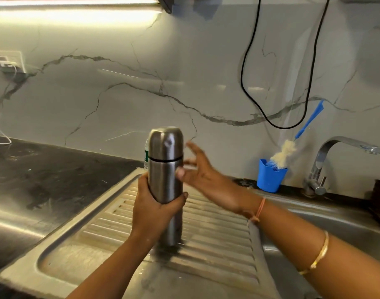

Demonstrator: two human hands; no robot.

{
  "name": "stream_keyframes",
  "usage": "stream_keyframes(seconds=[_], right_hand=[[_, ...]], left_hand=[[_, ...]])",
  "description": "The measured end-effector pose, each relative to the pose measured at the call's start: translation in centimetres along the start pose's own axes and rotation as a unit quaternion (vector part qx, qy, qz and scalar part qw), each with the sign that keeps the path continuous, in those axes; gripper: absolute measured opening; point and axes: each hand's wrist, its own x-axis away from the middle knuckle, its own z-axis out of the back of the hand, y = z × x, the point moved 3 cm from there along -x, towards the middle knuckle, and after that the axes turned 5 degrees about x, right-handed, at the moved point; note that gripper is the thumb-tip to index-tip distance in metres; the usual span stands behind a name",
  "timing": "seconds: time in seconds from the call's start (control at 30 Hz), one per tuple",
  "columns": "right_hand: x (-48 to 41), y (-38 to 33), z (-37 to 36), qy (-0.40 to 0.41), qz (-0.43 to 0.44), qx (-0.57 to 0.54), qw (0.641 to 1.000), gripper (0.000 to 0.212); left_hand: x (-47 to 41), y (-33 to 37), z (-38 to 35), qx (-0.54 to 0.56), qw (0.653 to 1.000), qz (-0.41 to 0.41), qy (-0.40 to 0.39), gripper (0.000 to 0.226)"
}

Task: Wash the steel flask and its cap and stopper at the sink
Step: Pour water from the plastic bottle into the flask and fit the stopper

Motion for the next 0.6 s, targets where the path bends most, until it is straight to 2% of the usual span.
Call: stream_keyframes(seconds=[0.07,0.2,0.3,0.4,0.5,0.6], right_hand=[[0.0,1.1,-2.3,-0.035,-0.014,-0.012,0.999,0.088],[-1.1,1.8,-3.4,0.052,0.001,-0.086,0.995,0.051],[-1.8,2.1,-3.0,0.083,0.010,-0.084,0.993,0.058],[-2.0,2.5,-2.2,0.111,0.016,-0.076,0.991,0.051],[-2.3,3.7,-1.4,0.159,-0.006,-0.101,0.982,0.045],[-2.4,5.0,-0.9,0.223,-0.051,-0.103,0.968,0.043]], left_hand=[[-0.2,0.0,0.0,0.041,0.999,0.029,0.005,0.063],[-0.4,-0.4,-0.1,0.069,0.997,0.036,-0.022,0.065],[-0.4,-0.4,-0.8,0.096,0.993,0.027,-0.068,0.071],[-0.3,-0.5,-1.7,0.118,0.986,0.034,-0.114,0.073],[-0.5,-1.2,-2.4,0.073,0.985,0.038,-0.154,0.081],[-0.6,-1.9,-2.9,-0.004,0.976,0.033,-0.214,0.107]])
